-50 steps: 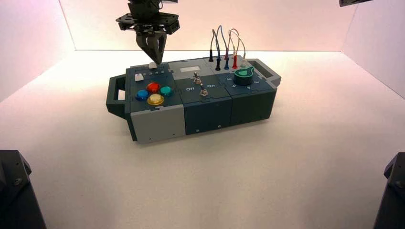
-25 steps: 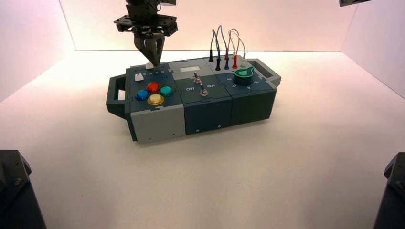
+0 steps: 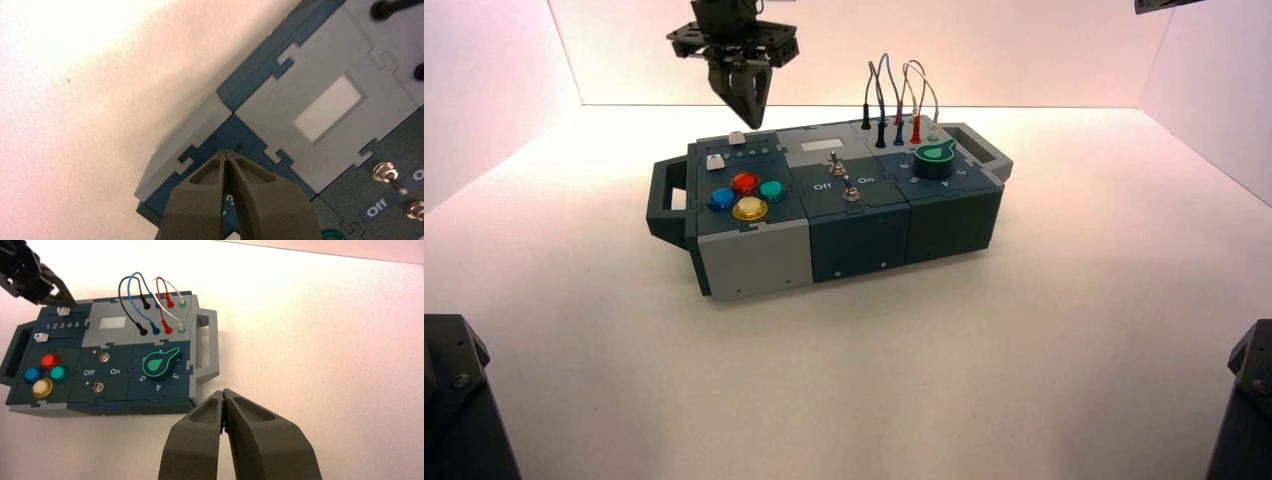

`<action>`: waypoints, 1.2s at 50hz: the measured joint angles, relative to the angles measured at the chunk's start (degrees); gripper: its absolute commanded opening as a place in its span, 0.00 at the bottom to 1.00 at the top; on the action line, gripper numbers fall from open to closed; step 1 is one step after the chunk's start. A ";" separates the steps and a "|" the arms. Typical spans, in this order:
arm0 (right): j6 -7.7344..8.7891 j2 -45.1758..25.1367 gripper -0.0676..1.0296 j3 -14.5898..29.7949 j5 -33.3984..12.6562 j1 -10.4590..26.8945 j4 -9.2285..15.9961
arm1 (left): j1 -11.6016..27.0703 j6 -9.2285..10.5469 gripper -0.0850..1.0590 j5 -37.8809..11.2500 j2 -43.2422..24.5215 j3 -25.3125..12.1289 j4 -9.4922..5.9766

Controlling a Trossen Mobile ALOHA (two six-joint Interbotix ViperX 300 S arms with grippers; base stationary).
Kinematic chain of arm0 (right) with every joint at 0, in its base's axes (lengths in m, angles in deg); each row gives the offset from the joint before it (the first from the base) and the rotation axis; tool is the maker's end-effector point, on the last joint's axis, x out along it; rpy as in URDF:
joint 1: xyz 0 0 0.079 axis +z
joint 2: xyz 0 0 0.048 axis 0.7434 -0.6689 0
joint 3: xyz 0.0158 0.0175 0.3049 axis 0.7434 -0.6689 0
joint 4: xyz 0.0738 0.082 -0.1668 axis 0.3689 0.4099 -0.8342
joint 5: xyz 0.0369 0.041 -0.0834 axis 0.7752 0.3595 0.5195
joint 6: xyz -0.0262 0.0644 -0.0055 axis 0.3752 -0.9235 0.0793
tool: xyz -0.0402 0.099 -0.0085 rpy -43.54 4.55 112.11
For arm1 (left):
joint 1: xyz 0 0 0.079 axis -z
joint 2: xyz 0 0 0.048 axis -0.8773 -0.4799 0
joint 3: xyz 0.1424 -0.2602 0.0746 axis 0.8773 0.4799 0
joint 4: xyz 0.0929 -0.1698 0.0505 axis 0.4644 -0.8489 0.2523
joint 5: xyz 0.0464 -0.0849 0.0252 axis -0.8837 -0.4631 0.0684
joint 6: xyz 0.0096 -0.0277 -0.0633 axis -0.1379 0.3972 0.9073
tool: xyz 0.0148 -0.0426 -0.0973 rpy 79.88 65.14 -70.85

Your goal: Move the top slider to position 3.

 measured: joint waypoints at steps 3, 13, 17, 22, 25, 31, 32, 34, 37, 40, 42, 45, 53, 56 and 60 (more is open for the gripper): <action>0.00 0.00 0.04 0.00 0.00 0.00 -0.09 | 0.26 0.00 0.05 -0.09 0.00 -0.53 0.00; 0.09 0.00 0.04 0.00 0.00 0.00 -0.09 | 2.11 0.00 0.05 -3.78 0.18 -1.76 -0.44; 0.09 0.00 0.04 0.00 0.00 0.00 -0.09 | 2.55 0.00 0.05 -5.62 1.14 -1.41 -0.53; 0.09 0.00 0.04 0.00 -0.09 0.00 -0.09 | 2.46 0.09 0.05 -7.91 4.22 0.53 -0.53; 0.00 0.00 0.04 0.00 -0.26 0.00 0.00 | 2.37 0.26 0.05 -8.88 6.86 2.20 -0.62; 0.00 0.00 0.04 0.00 -0.53 0.00 0.00 | 2.02 0.70 0.05 -10.11 11.95 5.45 -0.44; 0.00 0.00 0.04 0.00 -0.62 0.00 0.00 | 1.93 0.79 0.05 -10.20 12.57 5.80 -0.35; 0.09 0.00 0.04 0.00 -0.70 0.00 0.00 | 1.76 0.79 0.05 -10.28 13.54 6.50 -0.35; 0.09 0.00 0.04 0.00 -0.79 0.00 0.00 | 1.67 0.97 0.05 -10.37 14.24 7.21 -0.35; 0.09 0.00 0.04 0.00 -0.88 0.00 0.00 | 1.67 1.58 0.05 -10.46 15.03 8.26 -0.35; 0.09 0.00 0.04 0.00 -0.88 0.00 0.00 | 1.58 1.93 0.05 -10.46 15.29 8.70 -0.35; 0.00 0.00 0.04 0.00 -0.97 0.00 0.00 | 1.67 2.11 0.05 -10.55 15.47 9.32 -0.26; 0.00 0.00 0.04 0.00 -0.88 0.00 0.00 | 1.67 2.20 0.05 -10.55 16.35 10.55 -0.18; 0.00 0.00 0.04 0.00 -0.97 0.00 0.00 | 1.67 2.20 0.05 -10.55 16.96 10.81 0.18; 0.00 0.00 0.04 0.00 -0.97 0.00 0.00 | 1.67 2.20 0.05 -10.55 17.58 10.99 0.70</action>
